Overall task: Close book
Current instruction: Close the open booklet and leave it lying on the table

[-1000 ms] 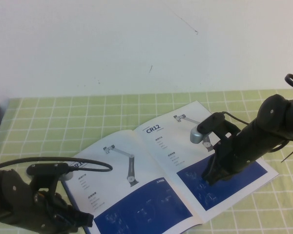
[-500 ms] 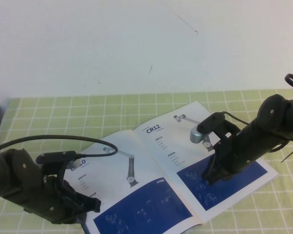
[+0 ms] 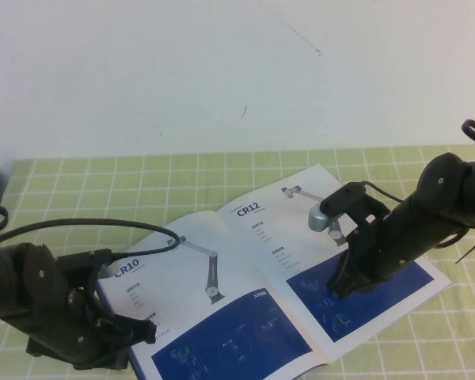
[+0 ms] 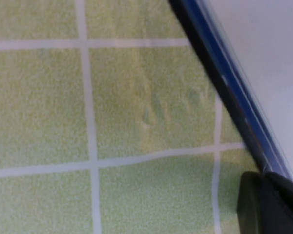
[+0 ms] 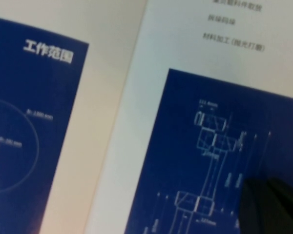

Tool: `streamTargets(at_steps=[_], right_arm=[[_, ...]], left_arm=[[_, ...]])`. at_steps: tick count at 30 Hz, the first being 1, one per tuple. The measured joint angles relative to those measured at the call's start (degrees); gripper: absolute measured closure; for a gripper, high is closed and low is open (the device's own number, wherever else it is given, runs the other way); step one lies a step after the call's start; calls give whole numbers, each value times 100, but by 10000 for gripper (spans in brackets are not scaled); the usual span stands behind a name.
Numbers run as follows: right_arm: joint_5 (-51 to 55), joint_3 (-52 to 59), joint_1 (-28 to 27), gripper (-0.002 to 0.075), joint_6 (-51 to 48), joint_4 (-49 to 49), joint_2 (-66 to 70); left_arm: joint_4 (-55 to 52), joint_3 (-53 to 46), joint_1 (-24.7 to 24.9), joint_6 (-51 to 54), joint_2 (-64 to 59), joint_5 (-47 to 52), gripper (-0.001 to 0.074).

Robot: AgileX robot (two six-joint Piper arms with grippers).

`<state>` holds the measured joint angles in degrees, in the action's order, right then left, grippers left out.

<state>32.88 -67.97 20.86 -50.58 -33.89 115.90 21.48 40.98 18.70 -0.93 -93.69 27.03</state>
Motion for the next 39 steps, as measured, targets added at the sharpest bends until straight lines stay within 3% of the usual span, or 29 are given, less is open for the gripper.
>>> streamTargets(at_steps=[16,27,33,39], right_arm=[[633,0,27,729,36,-414,47],[618,-4,601,729,-55,-569,93],[572,-176,518,729,-95,-496,-162],[594,-497,66,729,49,32,-459]], left_arm=[[14,21,0,-457,-45,-209,739],[132,56,417,-445,-197,-591,738],[313,64,580,-422,-209,-789,738],[348,64,580,-397,-209,-789,738]])
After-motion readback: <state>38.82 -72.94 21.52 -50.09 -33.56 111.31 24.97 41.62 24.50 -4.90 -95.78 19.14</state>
